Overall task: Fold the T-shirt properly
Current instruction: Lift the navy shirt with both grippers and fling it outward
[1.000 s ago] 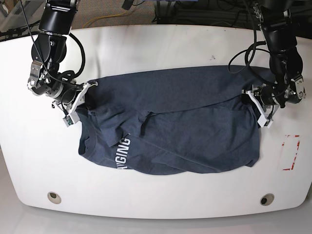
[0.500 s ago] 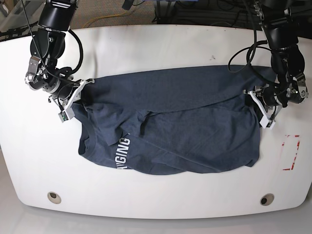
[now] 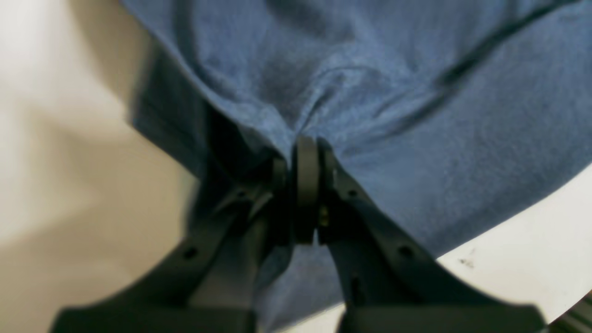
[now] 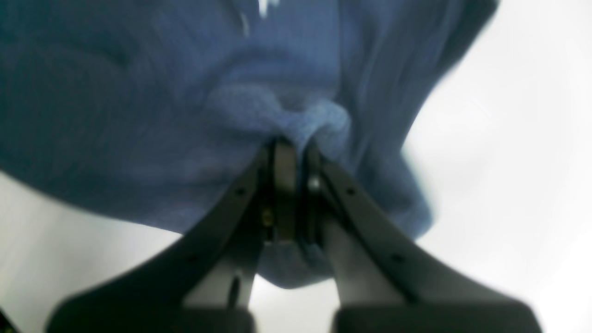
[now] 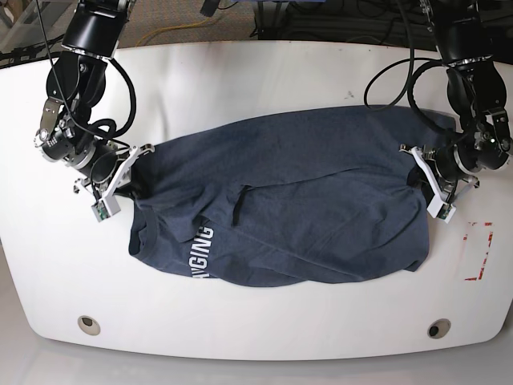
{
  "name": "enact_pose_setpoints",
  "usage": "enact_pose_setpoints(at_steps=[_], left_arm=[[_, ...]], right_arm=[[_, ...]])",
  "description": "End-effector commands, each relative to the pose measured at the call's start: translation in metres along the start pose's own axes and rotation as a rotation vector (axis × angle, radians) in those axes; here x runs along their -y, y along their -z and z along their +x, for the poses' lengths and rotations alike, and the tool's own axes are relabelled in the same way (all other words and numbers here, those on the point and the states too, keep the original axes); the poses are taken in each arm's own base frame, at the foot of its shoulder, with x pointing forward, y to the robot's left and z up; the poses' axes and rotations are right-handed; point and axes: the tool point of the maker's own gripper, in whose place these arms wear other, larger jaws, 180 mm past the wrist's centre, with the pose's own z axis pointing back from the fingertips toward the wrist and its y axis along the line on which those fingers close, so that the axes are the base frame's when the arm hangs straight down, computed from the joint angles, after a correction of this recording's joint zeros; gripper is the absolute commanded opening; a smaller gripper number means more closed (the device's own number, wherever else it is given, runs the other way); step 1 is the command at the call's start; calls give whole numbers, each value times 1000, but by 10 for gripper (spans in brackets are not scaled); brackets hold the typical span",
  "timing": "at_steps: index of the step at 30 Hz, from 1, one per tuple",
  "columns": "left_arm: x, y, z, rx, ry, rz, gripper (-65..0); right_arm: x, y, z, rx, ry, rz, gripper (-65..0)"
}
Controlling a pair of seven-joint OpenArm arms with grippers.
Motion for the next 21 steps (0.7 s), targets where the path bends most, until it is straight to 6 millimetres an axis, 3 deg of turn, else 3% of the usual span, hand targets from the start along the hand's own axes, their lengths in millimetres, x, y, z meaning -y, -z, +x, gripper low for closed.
enact_pose_setpoints(at_steps=[1,6,15,21], left_arm=[[-7,-24,40,101,87,54,-650],[-10,-48,82,184,174,111,-650],[-29,-86,158,328,231,207,-650],[-40,-116,198,427,268,265,-650]], right_arm=[[17,-13,35,73,-66,-39,-650],[36,-20,78,144,-109,-78,-650],[80,-54,171,246,-196,-188,-650],[88,-67,228,287,-284,-205,-650]])
